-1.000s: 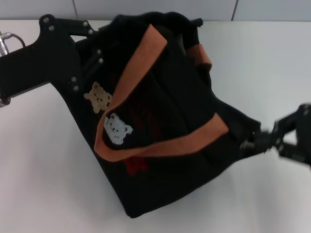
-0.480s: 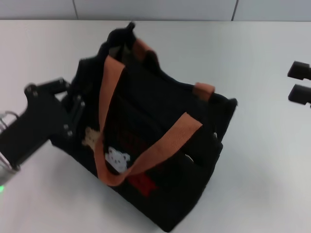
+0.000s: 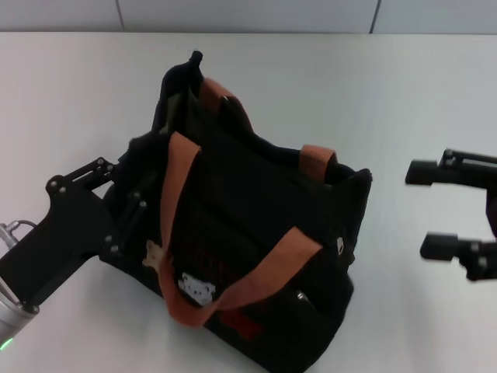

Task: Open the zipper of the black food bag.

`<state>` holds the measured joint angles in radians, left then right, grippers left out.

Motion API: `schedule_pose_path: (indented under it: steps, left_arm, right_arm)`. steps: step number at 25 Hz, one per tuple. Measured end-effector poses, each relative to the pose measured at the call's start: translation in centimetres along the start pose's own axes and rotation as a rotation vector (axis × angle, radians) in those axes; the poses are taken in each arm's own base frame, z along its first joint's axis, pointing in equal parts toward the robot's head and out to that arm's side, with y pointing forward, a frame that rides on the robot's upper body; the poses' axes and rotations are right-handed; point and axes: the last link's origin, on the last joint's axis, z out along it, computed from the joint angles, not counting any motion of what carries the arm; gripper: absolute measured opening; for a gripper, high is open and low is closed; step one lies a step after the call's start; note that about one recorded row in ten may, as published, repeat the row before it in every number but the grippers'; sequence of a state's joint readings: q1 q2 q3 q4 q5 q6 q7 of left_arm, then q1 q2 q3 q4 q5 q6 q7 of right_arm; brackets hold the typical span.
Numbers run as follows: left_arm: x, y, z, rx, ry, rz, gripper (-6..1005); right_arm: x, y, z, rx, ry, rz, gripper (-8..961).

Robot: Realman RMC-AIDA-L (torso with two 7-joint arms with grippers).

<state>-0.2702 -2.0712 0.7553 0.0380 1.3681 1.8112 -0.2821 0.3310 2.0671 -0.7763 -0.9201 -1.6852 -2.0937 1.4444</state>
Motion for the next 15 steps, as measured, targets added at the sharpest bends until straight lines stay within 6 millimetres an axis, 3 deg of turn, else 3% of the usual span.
schedule_pose_path:
  steps: [2,7,15]
  left_arm:
    - [0.1,0.1,0.0,-0.009,0.008,-0.007,213]
    - [0.7,0.1,-0.5,-0.092,0.012,-0.009,443]
    - [1.7,-0.7,-2.1,-0.14,-0.012,-0.015,629]
  right_arm:
    - [0.2,0.6,0.4,-0.051,0.002,-0.03,767]
    - [0.8,1.0,1.2,-0.105,0.017,-0.059,795]
    - [1.6,0.7,1.8,-0.113,0.03,-0.048,795]
